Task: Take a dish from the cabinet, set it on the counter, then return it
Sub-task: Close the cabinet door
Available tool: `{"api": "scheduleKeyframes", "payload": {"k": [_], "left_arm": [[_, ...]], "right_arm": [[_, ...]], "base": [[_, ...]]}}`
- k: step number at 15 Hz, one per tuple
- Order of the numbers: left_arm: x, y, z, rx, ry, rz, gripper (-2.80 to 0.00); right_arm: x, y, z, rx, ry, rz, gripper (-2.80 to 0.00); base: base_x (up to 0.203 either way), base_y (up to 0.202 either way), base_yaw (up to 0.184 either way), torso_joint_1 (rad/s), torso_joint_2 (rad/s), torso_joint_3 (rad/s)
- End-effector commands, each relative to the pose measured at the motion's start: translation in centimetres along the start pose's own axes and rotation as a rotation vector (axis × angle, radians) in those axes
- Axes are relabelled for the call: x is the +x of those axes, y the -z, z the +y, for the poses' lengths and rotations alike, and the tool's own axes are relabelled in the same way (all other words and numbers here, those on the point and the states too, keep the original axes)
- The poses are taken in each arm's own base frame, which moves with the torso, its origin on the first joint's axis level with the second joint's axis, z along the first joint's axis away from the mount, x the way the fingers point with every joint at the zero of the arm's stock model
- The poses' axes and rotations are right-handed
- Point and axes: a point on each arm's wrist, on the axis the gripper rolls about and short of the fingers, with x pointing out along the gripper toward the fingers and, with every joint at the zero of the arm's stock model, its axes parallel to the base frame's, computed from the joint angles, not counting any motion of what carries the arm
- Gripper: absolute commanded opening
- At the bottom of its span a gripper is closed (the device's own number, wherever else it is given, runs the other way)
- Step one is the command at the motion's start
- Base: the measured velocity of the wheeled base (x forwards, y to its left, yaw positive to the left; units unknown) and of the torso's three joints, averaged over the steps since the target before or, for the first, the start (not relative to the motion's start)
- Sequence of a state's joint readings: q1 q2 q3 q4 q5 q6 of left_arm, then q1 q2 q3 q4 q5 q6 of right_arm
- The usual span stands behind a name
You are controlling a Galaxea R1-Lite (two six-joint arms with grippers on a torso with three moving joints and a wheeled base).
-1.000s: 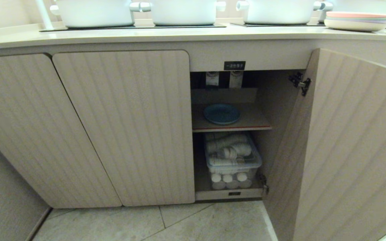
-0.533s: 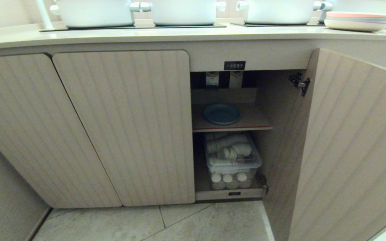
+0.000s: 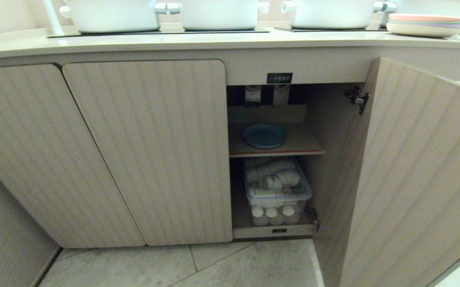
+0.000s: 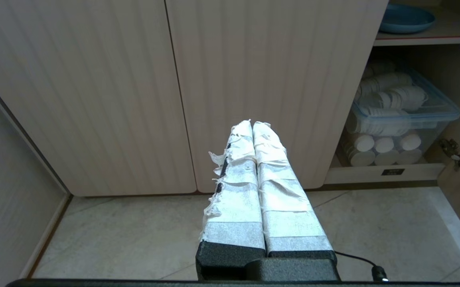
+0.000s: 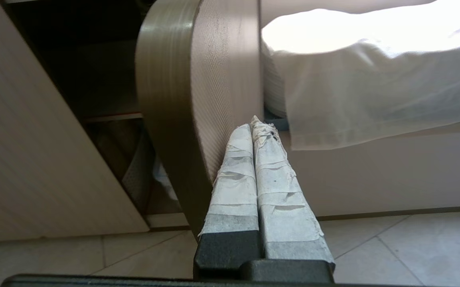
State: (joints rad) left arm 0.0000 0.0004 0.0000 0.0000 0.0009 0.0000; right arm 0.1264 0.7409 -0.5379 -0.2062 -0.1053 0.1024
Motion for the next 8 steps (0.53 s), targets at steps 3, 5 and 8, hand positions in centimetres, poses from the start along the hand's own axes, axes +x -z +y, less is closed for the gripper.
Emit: {"api": "scheduleKeyframes", "payload": {"k": [3, 5, 8], "left_arm": [[0.0, 0.0, 0.0, 0.0, -0.001, 0.0, -2.8], [0.0, 0.0, 0.0, 0.0, 0.0, 0.0, -2.8], [0.0, 0.0, 0.0, 0.0, 0.0, 0.0, -2.8]], "right_arm": [[1.1, -0.22, 0.43, 0.033, -0.033, 0.027, -2.8], [1.24, -0.33, 0.63, 0.064, -0.052, 0.03, -2.8], [1.09, -0.31, 0.89, 0.106, -0.089, 0.034, -2.8]], "base": [[0.0, 0.0, 0.0, 0.0, 0.0, 0.0], [0.0, 0.0, 0.0, 0.0, 0.0, 0.0], [0.0, 0.0, 0.0, 0.0, 0.0, 0.0]]}}
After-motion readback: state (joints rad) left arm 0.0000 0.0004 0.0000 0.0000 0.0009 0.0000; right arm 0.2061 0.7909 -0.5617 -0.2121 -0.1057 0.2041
